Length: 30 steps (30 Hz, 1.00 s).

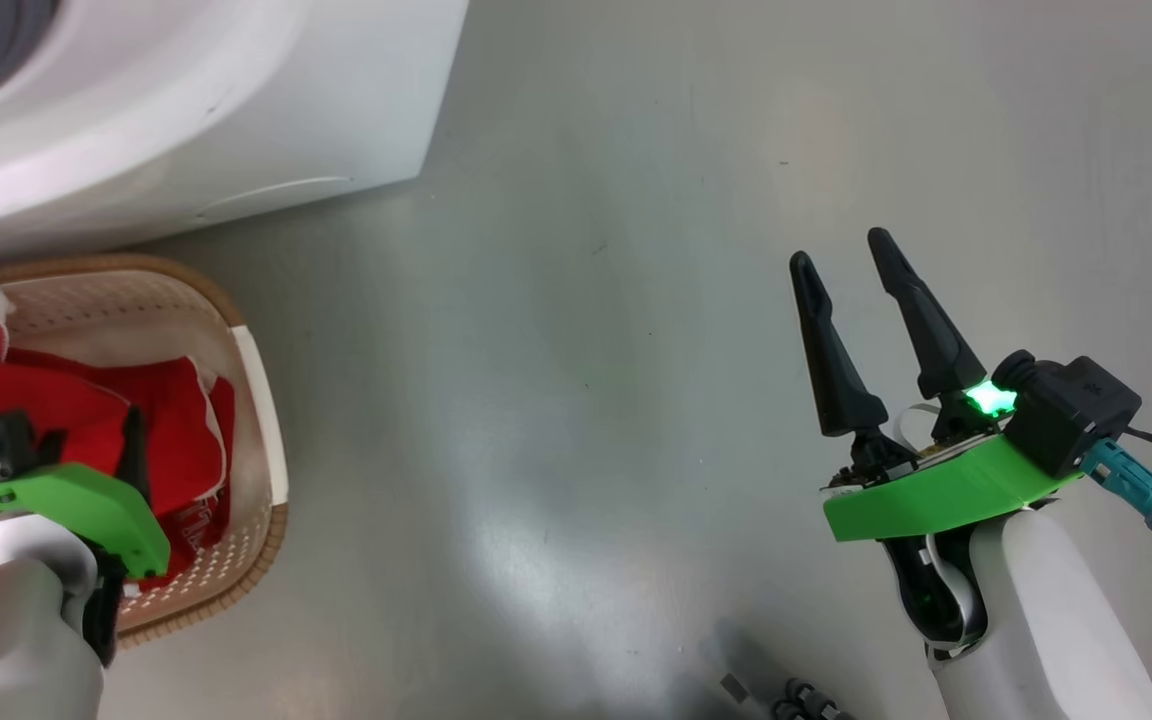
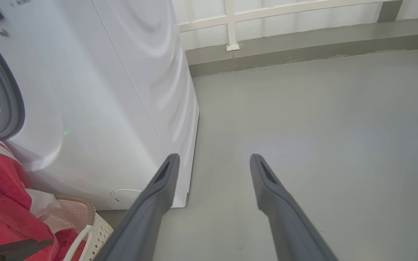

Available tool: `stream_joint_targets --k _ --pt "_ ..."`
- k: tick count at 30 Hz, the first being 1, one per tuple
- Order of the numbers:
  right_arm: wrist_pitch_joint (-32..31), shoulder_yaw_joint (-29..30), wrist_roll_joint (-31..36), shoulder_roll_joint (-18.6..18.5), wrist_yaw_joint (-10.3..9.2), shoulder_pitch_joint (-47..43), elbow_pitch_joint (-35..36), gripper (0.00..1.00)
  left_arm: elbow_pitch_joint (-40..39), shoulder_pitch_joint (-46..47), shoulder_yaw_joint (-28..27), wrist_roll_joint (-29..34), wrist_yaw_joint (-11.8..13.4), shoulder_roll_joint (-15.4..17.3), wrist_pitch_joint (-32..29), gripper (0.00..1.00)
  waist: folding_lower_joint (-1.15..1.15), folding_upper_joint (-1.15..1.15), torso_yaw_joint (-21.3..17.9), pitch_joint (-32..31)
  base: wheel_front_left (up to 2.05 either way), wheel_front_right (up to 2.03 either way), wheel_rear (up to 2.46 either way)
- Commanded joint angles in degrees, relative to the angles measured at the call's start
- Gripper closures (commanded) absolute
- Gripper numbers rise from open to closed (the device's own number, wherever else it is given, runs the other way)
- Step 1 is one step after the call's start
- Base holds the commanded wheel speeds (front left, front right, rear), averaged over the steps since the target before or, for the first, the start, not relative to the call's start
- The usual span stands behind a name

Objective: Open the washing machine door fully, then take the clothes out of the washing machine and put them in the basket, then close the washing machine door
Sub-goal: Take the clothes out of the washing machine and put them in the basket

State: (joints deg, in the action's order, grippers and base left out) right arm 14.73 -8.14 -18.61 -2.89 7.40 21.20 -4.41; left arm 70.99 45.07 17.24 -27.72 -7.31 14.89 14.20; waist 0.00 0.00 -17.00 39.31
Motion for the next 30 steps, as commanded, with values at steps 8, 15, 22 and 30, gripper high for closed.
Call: stream_joint_targets --k 8,15,22,30 --pt "0.27 0.24 0.0 0.02 0.09 -1.26 0.64 0.0 -7.47 -2.67 -1.68 -3.01 -0.17 3.56 0.78 0.0 0.0 0.0 1.99 -3.23 0.0 0.0 0.0" --pt "0.27 1.09 1.78 0.02 0.09 -1.88 -0.26 0.0 -16.76 -6.48 -4.95 -2.42 -0.17 3.64 0.79 0.0 0.0 0.0 4.31 -6.57 0.0 0.0 0.0" --pt "0.27 1.81 2.98 0.02 0.09 -2.57 -0.58 0.0 -27.64 -10.25 -10.33 0.87 -0.17 3.09 0.79 0.0 0.0 0.0 6.05 -8.41 0.0 0.0 0.0" --pt "0.27 2.4 3.6 0.02 0.09 -2.97 -0.48 0.0 -42.59 -15.09 -16.69 5.1 -0.18 1.98 0.79 0.0 0.0 0.0 7.51 -8.72 0.0 0.0 0.0"
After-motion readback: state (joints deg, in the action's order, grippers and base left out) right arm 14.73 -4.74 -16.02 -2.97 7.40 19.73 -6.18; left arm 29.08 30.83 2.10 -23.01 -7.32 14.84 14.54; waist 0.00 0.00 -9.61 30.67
